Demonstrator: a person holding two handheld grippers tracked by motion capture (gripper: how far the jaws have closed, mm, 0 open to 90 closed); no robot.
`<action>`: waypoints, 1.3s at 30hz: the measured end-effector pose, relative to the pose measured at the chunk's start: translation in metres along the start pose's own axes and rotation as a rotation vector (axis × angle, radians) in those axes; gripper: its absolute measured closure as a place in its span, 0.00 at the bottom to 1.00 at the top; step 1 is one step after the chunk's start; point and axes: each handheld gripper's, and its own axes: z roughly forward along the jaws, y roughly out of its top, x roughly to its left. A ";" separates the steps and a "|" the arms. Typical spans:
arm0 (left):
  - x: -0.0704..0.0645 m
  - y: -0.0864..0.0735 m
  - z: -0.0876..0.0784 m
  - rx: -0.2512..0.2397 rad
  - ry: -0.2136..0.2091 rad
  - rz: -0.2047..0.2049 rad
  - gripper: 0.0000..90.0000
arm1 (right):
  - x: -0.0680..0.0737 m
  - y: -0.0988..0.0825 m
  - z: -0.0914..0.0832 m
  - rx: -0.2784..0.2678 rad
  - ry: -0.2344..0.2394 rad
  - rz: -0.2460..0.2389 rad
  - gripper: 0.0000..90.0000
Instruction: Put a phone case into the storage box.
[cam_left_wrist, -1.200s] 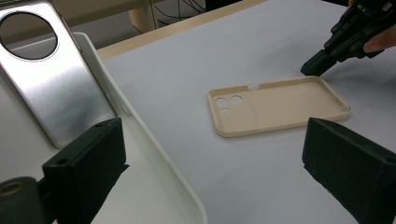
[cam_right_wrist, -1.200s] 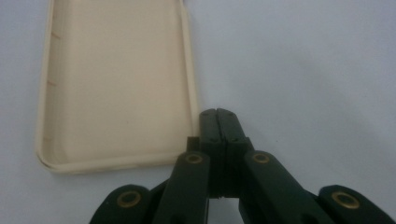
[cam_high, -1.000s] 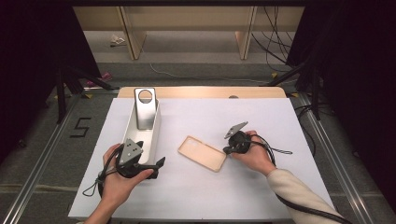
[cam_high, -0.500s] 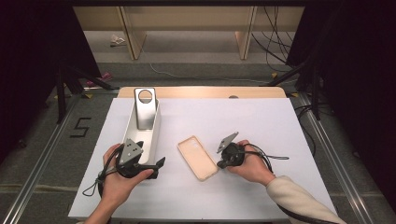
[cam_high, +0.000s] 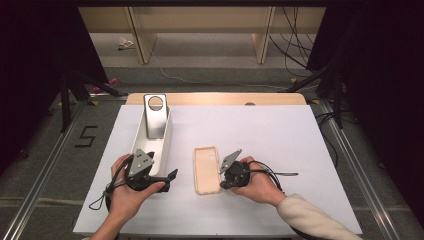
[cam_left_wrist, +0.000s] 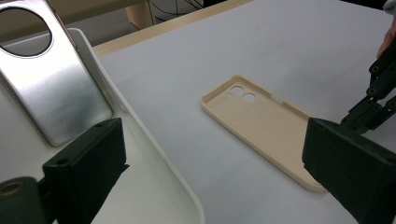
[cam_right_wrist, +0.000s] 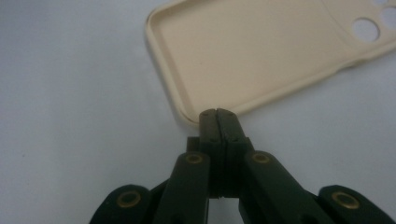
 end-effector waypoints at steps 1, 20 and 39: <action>0.000 0.000 0.000 0.000 0.000 -0.001 0.06 | 0.001 0.001 0.000 0.000 -0.001 0.000 1.00; 0.000 -0.001 0.001 0.003 -0.004 0.003 0.06 | 0.004 0.007 0.006 -0.027 0.011 -0.008 1.00; 0.000 -0.001 0.001 0.005 -0.008 0.007 0.07 | -0.003 0.002 -0.012 -0.066 -0.029 -0.006 0.66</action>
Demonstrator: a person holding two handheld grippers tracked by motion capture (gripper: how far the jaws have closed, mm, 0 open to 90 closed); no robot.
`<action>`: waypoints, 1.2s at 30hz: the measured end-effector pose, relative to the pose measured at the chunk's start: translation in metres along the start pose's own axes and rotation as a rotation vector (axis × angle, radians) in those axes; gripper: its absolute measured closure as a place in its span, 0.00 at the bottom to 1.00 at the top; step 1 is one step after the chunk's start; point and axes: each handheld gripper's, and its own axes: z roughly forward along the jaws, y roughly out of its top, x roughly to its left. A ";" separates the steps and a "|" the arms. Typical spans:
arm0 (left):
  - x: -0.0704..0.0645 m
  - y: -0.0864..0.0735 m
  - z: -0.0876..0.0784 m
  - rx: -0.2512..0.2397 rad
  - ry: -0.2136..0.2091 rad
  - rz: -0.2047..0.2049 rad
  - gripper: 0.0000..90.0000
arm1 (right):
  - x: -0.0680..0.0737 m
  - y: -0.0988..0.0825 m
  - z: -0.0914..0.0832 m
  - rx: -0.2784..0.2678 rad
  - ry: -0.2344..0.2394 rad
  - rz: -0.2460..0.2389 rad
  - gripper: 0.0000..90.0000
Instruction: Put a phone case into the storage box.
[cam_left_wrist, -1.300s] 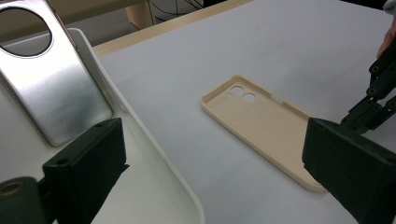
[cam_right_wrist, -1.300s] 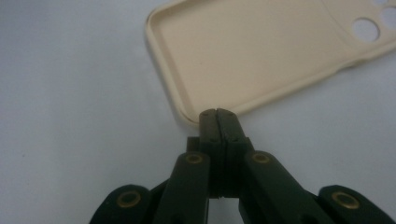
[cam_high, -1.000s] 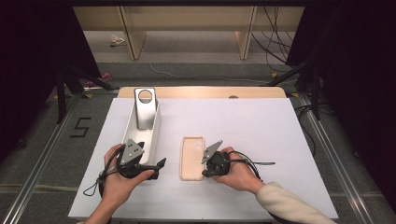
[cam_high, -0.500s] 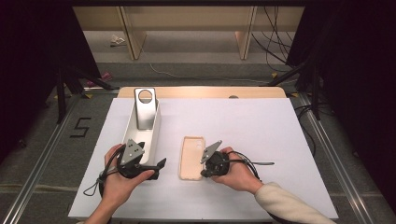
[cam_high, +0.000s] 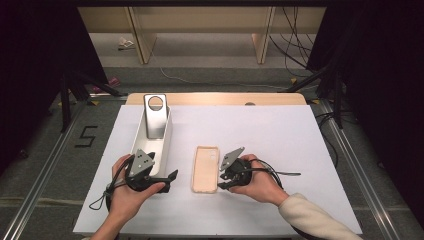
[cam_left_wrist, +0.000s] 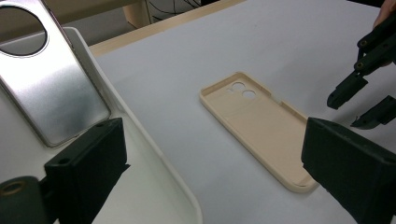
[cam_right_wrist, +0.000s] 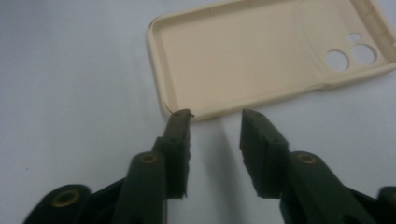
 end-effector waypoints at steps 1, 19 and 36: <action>0.000 0.000 0.000 0.000 -0.001 0.000 0.07 | 0.000 0.000 -0.001 -0.002 -0.003 -0.001 0.63; -0.001 0.003 0.001 -0.010 -0.003 0.005 0.07 | -0.022 -0.018 -0.034 -0.277 -0.024 0.111 0.27; -0.002 0.002 0.001 -0.012 -0.012 0.017 0.07 | -0.032 -0.056 -0.071 -0.407 -0.090 0.197 0.21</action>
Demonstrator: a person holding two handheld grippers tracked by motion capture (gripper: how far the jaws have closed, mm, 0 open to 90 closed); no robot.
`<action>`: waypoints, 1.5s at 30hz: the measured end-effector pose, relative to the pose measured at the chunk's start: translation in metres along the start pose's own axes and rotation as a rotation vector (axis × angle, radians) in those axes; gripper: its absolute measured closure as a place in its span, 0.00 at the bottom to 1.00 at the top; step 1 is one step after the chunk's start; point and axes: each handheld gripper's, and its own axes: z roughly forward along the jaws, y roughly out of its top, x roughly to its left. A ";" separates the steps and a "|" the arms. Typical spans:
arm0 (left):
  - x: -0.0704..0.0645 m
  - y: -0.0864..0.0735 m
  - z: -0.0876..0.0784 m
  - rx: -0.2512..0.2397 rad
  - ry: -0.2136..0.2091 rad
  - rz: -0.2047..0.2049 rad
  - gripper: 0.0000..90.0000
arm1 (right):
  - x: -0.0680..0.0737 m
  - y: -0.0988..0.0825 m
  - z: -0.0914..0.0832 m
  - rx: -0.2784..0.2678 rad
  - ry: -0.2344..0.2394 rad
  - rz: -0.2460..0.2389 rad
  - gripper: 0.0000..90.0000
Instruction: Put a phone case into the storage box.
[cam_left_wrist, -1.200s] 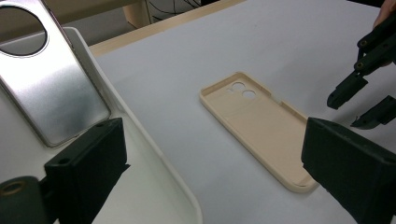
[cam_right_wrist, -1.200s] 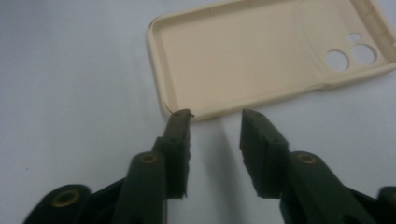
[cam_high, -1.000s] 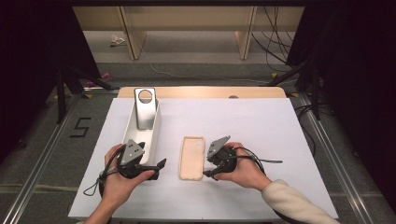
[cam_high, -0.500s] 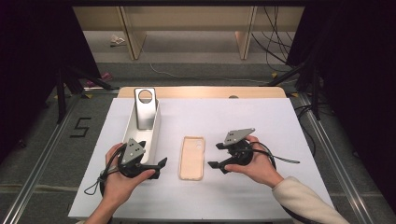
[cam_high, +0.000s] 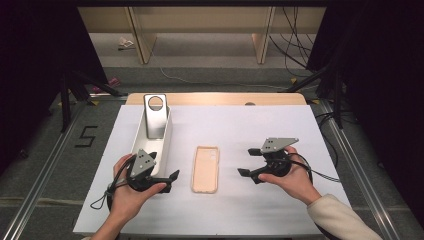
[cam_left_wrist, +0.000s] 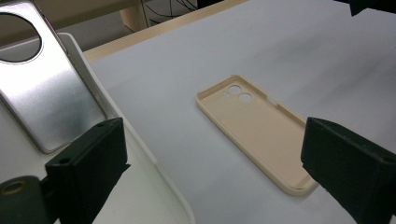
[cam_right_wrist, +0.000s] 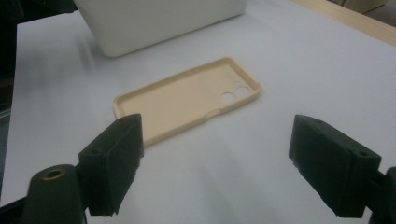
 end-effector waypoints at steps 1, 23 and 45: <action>0.000 0.000 0.000 -0.001 -0.001 0.005 0.07 | -0.001 -0.001 -0.002 -0.007 -0.003 0.006 0.21; -0.046 0.022 0.027 0.167 -0.123 0.318 0.16 | -0.007 -0.019 -0.025 -0.010 -0.052 0.042 0.19; -0.075 0.018 0.089 0.486 -0.274 0.730 0.21 | -0.007 -0.023 -0.033 -0.025 -0.058 0.043 0.19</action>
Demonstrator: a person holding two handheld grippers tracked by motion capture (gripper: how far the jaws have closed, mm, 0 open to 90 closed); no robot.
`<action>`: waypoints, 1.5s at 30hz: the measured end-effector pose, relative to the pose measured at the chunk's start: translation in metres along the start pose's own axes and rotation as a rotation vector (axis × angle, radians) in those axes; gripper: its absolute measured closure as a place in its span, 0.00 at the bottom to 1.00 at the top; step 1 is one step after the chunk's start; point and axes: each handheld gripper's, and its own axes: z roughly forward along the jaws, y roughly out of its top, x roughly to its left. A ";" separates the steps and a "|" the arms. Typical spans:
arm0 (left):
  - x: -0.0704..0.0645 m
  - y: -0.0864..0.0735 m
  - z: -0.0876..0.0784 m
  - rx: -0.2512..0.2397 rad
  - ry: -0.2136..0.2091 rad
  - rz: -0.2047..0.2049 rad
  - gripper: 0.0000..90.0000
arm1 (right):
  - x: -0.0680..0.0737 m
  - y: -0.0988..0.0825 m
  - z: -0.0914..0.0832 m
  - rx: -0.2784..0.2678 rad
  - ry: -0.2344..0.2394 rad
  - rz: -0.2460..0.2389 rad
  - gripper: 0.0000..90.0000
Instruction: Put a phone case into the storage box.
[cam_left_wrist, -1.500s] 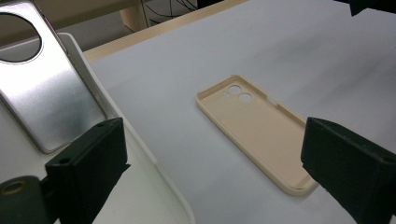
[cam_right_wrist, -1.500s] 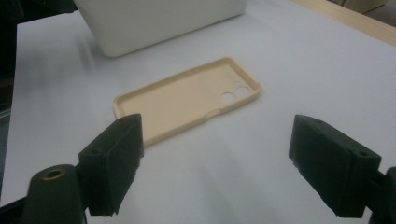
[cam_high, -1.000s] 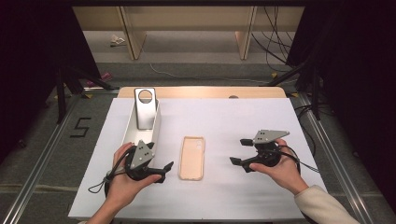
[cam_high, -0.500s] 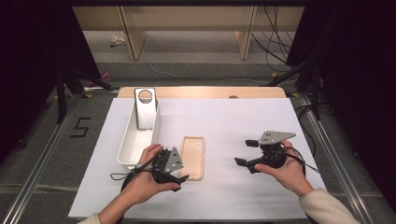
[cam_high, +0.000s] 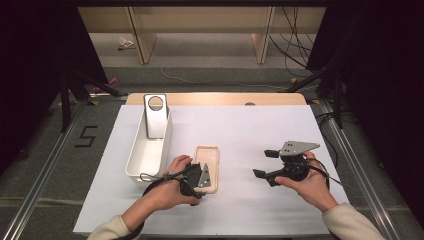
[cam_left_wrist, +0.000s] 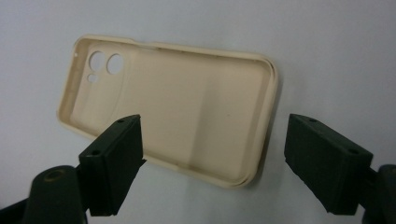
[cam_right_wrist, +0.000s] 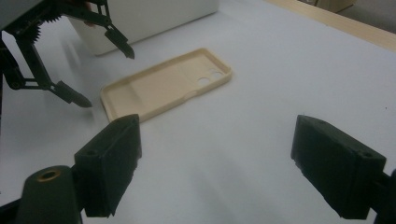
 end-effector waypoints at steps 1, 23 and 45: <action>0.000 0.001 0.001 0.009 -0.003 0.014 0.22 | 0.000 0.000 0.000 0.000 0.000 0.000 0.19; 0.001 0.010 0.015 0.097 -0.010 0.081 0.24 | -0.001 0.000 0.001 0.001 0.005 0.007 0.19; 0.001 0.021 0.016 0.165 -0.105 0.127 0.47 | 0.000 -0.001 0.002 0.006 0.014 0.002 0.19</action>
